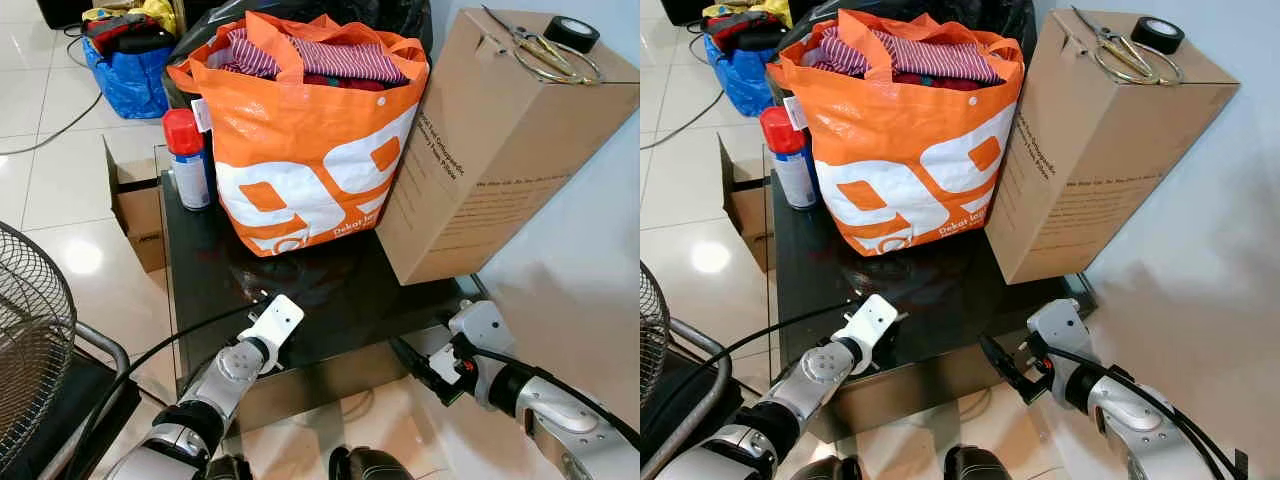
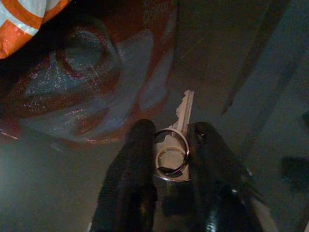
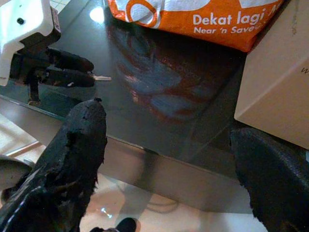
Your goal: Hang keys on a hook
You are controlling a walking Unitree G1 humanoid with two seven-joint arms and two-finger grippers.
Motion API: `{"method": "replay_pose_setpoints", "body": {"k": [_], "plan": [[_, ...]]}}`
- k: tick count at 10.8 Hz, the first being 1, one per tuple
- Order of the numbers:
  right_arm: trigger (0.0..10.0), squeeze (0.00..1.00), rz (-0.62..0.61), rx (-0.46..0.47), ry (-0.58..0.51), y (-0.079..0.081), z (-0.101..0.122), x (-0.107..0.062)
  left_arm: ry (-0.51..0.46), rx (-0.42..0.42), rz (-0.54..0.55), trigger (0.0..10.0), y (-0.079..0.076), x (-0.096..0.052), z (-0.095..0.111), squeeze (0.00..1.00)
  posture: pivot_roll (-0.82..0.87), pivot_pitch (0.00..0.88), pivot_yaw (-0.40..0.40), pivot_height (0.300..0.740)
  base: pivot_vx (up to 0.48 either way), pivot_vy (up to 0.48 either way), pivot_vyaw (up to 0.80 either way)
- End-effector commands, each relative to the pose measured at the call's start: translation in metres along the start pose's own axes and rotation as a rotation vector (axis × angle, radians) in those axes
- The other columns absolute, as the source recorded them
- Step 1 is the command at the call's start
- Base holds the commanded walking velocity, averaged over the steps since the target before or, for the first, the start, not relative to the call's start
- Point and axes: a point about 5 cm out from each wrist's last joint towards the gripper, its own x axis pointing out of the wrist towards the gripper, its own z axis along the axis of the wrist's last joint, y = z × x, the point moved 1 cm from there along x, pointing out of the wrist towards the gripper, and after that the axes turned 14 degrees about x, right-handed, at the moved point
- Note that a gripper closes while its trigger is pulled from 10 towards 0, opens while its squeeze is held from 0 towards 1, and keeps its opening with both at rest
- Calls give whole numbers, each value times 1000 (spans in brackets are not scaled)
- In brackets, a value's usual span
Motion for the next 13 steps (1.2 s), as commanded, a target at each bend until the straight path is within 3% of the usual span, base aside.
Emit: {"method": "replay_pose_setpoints", "body": {"k": [1,8,11,13], "plan": [[10000,0,-16,-6,-7,-3,3,-5,47,-27,-38,0,-12,-2,-9,0,-274,124,-114,740,0,0,0],[10000,0,-19,-18,-8,-6,5,-3,45,-65,25,0,-6,-1,-7,0,-276,112,-117,740,0,0,0],[10000,0,-31,-19,-19,-8,7,-3,11,-87,74,0,4,-3,-7,0,-279,98,-110,740,0,0,0],[10000,0,-38,-17,-27,-11,9,-2,-78,-81,167,0,20,-6,4,0,-274,87,-109,740,0,0,0]]}}
